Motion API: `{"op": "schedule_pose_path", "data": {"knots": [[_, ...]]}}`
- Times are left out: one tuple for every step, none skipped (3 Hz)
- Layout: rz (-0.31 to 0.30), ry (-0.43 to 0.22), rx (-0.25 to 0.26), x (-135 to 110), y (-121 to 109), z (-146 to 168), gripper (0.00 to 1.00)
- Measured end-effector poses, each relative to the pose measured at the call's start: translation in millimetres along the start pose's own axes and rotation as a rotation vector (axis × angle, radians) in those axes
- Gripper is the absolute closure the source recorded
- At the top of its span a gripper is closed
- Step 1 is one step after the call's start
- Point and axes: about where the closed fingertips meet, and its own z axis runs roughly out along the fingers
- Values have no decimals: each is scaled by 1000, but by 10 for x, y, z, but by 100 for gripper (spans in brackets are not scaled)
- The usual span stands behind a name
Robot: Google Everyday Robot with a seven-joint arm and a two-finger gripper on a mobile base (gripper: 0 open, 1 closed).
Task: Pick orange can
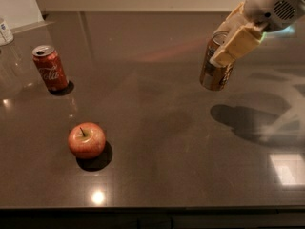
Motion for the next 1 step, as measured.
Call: {"op": "schedule_pose_path", "data": {"knots": [[0, 0, 0, 0, 0, 0, 100]]}}
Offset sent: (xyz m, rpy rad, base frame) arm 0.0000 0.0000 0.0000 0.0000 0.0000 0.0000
